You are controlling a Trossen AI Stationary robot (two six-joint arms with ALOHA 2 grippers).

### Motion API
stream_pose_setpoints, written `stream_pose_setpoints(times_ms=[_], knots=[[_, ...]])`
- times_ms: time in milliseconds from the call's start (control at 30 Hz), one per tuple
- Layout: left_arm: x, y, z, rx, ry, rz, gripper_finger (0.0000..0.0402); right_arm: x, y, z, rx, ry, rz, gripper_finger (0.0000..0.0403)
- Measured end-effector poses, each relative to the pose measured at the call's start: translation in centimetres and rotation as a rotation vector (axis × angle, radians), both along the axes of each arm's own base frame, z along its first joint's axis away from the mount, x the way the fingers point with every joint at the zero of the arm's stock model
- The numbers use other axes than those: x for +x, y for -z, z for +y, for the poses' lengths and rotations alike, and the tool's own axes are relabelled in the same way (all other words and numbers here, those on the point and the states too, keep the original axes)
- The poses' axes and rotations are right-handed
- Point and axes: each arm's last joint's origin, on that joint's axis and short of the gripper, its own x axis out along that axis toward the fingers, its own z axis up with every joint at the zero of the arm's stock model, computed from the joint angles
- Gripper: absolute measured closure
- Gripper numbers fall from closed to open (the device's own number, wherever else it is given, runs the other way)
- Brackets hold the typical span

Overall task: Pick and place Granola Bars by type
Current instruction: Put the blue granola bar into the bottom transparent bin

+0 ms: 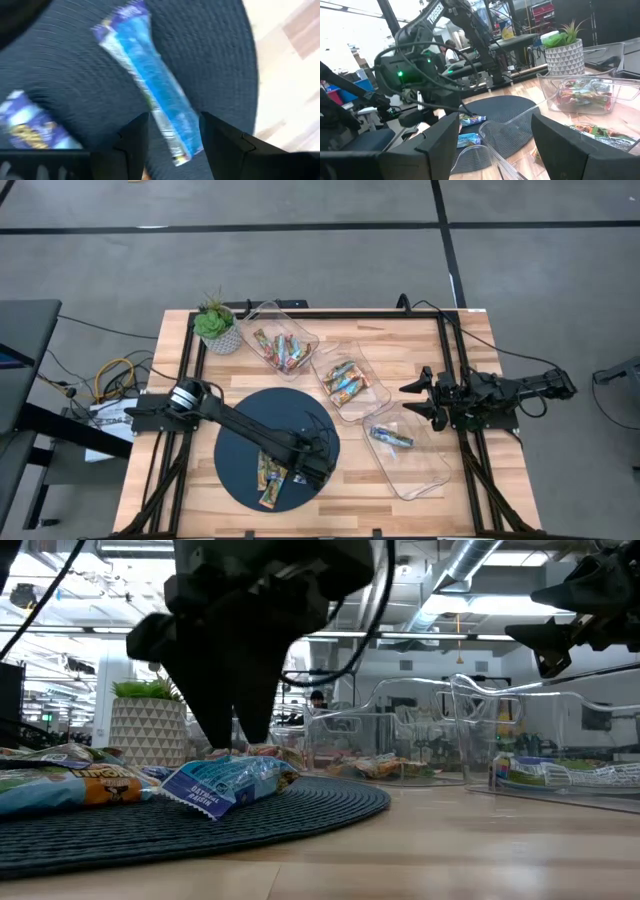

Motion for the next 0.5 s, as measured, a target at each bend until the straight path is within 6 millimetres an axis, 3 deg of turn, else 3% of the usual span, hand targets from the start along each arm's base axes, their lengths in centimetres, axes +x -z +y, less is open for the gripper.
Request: stream_pose_setpoints(times_ms=[200,500], knots=[[0.7,0.9,-0.2,-0.036,-0.053,-0.022,0.0237,0.0,0.0,0.0,0.000,0.000,0.000,0.0159],[1.1,1.5,1.3,0.017,-0.133,-0.002,0.0237,0.0,0.0,0.0,0.000,0.000,0.000,0.0159]])
